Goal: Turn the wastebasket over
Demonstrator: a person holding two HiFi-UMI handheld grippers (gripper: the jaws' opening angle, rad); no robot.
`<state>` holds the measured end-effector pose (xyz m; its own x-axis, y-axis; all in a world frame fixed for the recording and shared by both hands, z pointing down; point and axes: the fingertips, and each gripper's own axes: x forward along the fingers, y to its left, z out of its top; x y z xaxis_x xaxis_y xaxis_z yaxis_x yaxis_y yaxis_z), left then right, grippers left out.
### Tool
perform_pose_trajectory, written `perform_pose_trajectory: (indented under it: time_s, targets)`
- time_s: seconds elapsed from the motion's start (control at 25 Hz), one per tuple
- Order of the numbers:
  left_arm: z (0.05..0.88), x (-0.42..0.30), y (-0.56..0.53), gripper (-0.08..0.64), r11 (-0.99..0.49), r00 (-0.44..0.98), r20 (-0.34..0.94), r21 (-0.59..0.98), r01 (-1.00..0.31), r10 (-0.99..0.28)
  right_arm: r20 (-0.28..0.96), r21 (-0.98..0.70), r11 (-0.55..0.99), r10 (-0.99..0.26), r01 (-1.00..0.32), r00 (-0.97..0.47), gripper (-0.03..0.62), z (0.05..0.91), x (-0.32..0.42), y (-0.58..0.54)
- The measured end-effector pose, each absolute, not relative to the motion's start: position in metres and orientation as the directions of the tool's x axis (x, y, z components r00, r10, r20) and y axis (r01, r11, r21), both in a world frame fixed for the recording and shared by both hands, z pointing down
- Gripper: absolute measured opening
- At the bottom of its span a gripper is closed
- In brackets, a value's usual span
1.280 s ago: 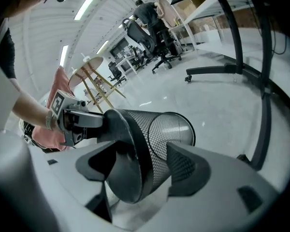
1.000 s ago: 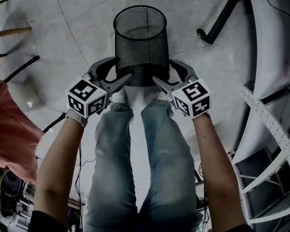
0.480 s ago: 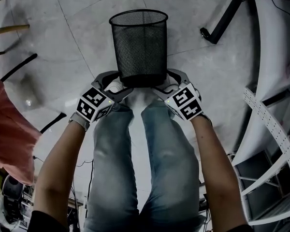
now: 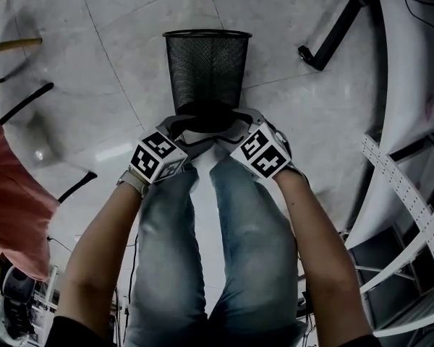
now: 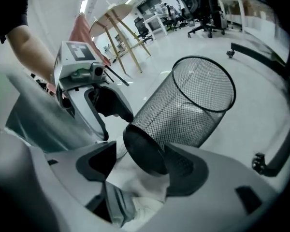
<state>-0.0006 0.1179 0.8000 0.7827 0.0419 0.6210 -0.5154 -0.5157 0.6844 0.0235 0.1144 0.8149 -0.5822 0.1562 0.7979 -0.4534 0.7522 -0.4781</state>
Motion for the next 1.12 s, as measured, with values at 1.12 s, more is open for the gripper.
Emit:
perform_pose_trajectory:
  time_s: [1.12]
  targets:
    - [0.711, -0.122, 0.169, 0.27, -0.026, 0.652, 0.643, 0.703, -0.71, -0.402, 0.92, -0.344, 0.919, 0.288, -0.193, -0.266, 0.333, 0.825, 0.023, -0.089]
